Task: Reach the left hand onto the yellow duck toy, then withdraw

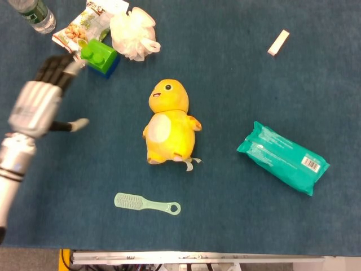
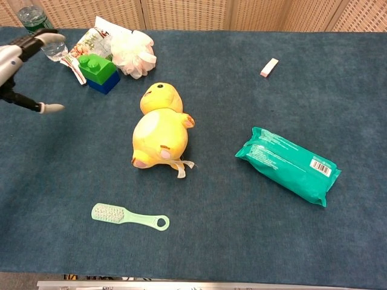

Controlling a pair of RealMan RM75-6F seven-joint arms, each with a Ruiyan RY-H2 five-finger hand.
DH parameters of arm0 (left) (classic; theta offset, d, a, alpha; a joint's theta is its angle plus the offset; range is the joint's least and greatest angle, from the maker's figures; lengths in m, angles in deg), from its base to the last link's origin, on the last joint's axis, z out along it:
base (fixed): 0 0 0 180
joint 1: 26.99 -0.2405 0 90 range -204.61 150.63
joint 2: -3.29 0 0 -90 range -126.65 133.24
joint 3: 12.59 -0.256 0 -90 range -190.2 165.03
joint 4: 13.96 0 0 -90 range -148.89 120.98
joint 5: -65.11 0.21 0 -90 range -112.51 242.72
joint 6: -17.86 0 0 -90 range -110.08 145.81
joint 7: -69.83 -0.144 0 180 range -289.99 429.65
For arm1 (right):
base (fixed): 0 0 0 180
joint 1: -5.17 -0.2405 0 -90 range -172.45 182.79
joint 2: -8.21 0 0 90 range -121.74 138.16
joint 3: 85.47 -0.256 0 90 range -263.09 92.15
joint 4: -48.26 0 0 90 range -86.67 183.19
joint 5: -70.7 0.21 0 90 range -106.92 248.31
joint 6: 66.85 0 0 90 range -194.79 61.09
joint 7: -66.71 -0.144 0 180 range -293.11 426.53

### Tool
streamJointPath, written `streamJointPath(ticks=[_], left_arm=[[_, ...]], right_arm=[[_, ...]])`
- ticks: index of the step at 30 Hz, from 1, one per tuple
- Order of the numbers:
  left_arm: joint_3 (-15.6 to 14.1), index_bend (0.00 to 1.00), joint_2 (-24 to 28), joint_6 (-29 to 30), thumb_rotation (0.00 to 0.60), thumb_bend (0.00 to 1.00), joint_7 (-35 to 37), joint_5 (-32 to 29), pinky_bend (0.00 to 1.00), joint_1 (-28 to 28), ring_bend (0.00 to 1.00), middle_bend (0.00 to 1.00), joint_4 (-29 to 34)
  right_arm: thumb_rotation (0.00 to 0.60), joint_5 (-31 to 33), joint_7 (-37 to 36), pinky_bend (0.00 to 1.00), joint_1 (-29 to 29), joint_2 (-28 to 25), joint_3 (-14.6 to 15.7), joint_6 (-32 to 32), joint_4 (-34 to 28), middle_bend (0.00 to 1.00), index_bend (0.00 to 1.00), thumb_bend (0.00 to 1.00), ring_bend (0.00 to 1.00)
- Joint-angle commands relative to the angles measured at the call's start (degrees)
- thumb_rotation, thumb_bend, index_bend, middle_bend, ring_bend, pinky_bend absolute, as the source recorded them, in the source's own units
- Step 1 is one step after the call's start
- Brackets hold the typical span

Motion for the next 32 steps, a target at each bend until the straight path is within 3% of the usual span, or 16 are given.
streamJointPath(ticks=[1, 12, 21, 32], left_arm=[[0.88, 0.06, 3.46, 0.90, 0.600, 0.11, -3.12, -3.30, 0.00, -3.38, 0.00, 0.03, 4.12], [0.69, 0.08, 6.91, 9.78, 0.600, 0.11, -7.78, -4.58, 0.00, -12.83, 0.00, 0.04, 10.69], [-0.39, 0.08, 8.91, 12.58, 0.600, 0.11, -12.88, -1.91, 0.00, -16.90, 0.00, 0.05, 13.95], [-0.04, 0.08, 9.14, 13.67, 0.600, 0.11, -13.90, 0.07, 0.00, -20.05, 0.00, 0.05, 15.01]], right_arm=[[0.600, -0.64, -0.23, 0.31, -0.47, 0.47, 0.08, 0.27, 0.51, 0.24, 0.14, 0.23, 0.15], [0.600, -1.90, -0.75, 0.31, -0.85, 1.00, 0.61, -0.19, 0.97, 0.26, 0.14, 0.23, 0.16], [0.600, -1.74, -0.48, 0.31, -0.42, 1.17, 1.21, -0.53, 0.52, 0.26, 0.14, 0.23, 0.17], [0.600, -1.56, 0.51, 0.31, 0.30, 0.82, 1.48, -1.60, -0.74, 0.26, 0.14, 0.23, 0.17]])
